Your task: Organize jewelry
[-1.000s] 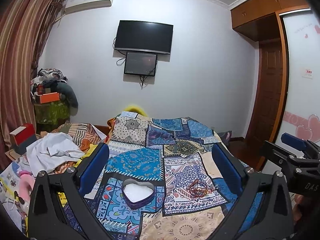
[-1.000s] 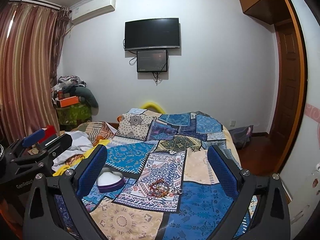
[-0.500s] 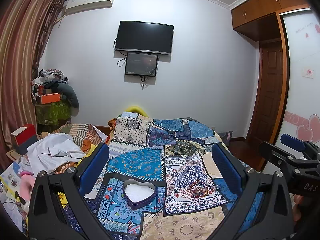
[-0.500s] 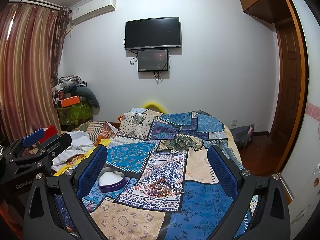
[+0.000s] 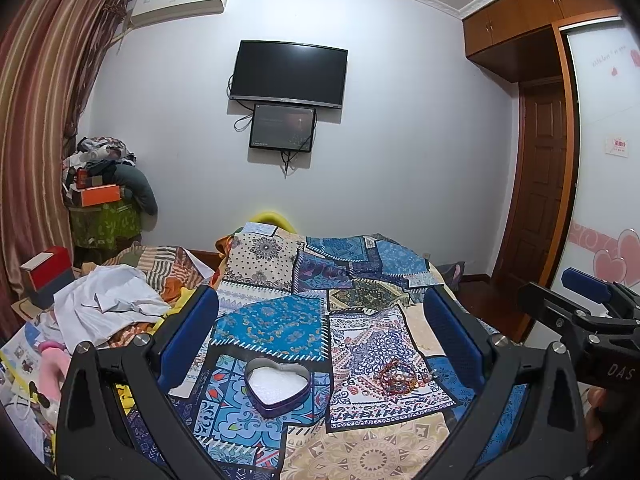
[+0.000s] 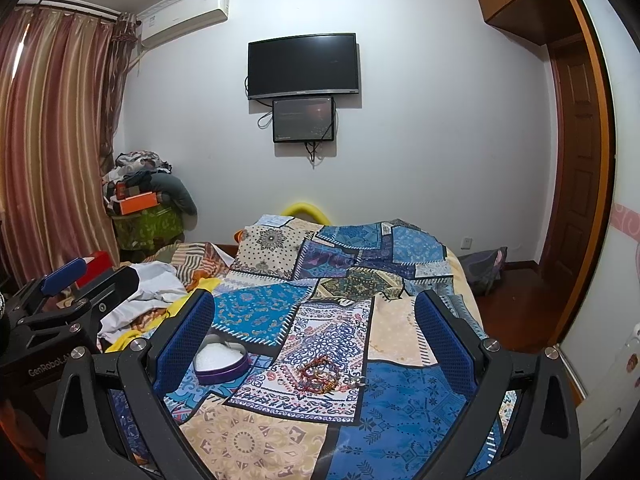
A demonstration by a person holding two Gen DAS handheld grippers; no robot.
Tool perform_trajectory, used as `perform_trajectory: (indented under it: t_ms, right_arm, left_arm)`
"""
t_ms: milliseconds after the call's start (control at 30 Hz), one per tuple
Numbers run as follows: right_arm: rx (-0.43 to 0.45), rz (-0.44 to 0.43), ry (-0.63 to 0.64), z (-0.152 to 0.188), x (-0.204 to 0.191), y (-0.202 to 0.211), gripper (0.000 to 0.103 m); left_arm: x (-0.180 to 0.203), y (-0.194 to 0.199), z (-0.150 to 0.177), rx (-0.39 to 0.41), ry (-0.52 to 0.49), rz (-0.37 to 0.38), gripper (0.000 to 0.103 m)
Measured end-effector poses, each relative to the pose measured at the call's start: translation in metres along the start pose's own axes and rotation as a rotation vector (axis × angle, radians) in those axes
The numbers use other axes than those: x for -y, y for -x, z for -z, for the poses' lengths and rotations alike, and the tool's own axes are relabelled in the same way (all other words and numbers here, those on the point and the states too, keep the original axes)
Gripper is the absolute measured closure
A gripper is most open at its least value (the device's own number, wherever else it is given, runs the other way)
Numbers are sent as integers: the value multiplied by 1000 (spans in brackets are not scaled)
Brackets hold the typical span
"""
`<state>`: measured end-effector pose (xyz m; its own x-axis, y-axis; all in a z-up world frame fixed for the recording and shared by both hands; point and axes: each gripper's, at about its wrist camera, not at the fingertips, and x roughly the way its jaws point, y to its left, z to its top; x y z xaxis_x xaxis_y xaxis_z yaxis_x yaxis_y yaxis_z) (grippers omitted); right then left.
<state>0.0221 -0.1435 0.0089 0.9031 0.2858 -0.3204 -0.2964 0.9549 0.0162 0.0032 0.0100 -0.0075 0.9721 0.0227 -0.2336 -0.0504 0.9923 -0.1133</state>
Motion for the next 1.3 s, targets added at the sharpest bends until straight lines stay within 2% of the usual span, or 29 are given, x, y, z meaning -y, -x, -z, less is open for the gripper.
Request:
perform_trajectory:
  t_ms: [433, 700, 867, 1100, 1300]
  right_arm:
    - [-21, 2, -12, 5, 4, -7, 4]
    - [-64, 11, -36, 11, 16, -25, 4]
    - [-121, 34, -61, 21, 30, -47, 4]
    - [-213, 94, -71, 40, 54, -76, 4]
    - [-312, 126, -86, 62, 75, -98, 4]
  left_arm:
    - [1, -12, 1, -24, -8, -2, 0]
    - [-1, -36, 7, -68, -4, -18, 0]
    - [-3, -65, 16, -131, 5, -24, 0]
    - [5, -117, 42, -274, -29, -26, 0]
    - [19, -149, 70, -386, -73, 17, 0]
